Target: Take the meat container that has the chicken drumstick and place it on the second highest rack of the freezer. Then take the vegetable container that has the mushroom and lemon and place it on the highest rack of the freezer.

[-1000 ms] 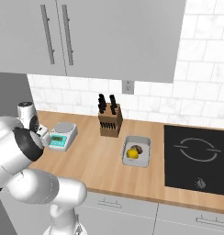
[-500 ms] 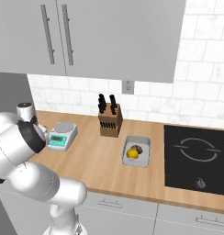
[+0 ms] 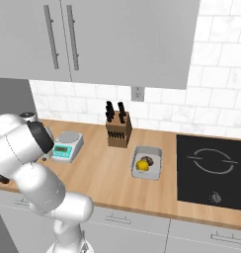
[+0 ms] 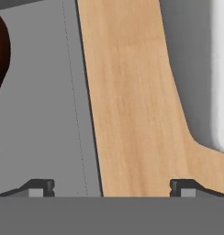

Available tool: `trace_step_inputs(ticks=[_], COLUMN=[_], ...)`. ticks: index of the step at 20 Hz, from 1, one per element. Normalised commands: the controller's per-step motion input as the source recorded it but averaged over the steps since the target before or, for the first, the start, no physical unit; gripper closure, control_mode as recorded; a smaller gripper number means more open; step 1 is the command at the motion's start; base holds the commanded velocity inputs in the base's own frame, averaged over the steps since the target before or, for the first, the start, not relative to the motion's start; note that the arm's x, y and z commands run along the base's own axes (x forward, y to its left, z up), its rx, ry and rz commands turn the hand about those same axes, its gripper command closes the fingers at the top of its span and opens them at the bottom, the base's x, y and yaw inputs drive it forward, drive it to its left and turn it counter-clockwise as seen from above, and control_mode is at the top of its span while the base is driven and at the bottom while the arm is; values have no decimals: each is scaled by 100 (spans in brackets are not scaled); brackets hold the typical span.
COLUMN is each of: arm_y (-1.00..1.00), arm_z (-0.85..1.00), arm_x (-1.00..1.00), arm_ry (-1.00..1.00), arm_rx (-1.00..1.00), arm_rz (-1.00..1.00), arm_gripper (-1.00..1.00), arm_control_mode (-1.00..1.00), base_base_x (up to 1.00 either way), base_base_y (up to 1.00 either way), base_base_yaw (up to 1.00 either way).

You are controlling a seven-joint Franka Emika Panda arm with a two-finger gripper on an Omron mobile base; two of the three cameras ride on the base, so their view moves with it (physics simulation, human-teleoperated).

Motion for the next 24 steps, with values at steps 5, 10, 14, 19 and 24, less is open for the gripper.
trace_step_inputs(ticks=[5, 10, 14, 19, 24], arm_y=[8, 13, 17, 14, 5], arm_z=[-25, -23, -22, -22, -8], arm_x=[9, 16, 15, 7, 0], arm_ry=[0, 0, 0, 1, 0], arm_rx=[0, 0, 0, 0, 0], arm_rz=[0, 0, 0, 0, 0], arm_gripper=[-100, -100, -100, 100, 100], arm_control_mode=[-100, -100, -100, -100, -100], base_base_x=[0, 0, 0, 0, 0], base_base_y=[0, 0, 0, 0, 0], base_base_yaw=[0, 0, 0, 0, 0])
